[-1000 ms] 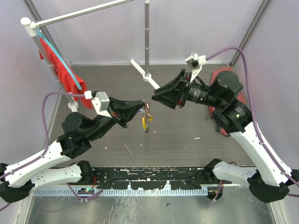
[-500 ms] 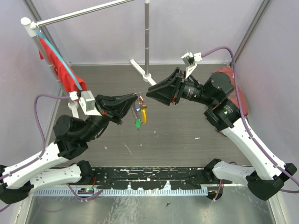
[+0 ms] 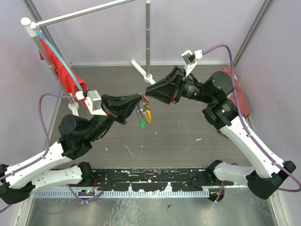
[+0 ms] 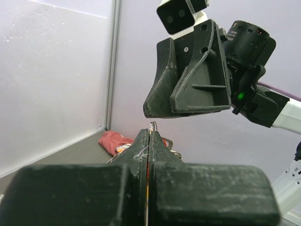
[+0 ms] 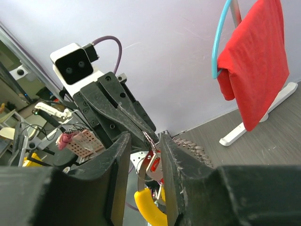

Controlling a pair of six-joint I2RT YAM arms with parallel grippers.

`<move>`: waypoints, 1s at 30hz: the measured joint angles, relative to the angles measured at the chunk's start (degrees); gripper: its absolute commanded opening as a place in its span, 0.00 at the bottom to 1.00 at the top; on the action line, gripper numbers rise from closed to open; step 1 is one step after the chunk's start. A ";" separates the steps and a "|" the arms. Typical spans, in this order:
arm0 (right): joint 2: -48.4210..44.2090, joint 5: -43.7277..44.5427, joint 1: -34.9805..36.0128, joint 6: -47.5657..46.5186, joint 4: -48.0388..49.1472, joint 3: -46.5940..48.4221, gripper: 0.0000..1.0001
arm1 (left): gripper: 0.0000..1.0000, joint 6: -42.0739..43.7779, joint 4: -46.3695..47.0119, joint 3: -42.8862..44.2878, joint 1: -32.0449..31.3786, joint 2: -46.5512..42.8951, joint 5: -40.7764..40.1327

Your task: Put the keys on the keyring

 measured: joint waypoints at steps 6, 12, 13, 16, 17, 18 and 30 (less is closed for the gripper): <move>0.39 -1.77 0.00 -1.42 -2.58 0.07 0.32 | 0.00 0.04 -0.04 0.72 0.00 0.26 0.00; 0.39 -2.82 0.00 -2.82 -4.44 0.44 0.28 | 0.00 0.04 -0.04 1.25 0.00 0.50 0.02; 0.39 -2.93 0.02 -2.97 -4.59 0.44 0.28 | 0.00 0.04 -0.09 1.27 0.00 0.55 0.00; 0.39 -3.23 0.00 -3.13 -4.66 0.44 0.27 | 0.00 0.04 -0.22 1.29 0.00 0.81 0.04; 0.39 -3.32 0.00 -3.17 -4.61 0.44 0.26 | 0.00 0.04 -0.33 1.31 0.00 0.94 0.07; 0.39 -3.34 0.00 -3.19 -4.59 0.44 0.23 | 0.00 0.04 -0.42 1.31 0.00 1.05 0.11; 0.39 -3.48 0.00 -3.56 -4.96 0.44 0.01 | 0.00 0.04 -0.46 1.31 0.00 1.31 0.22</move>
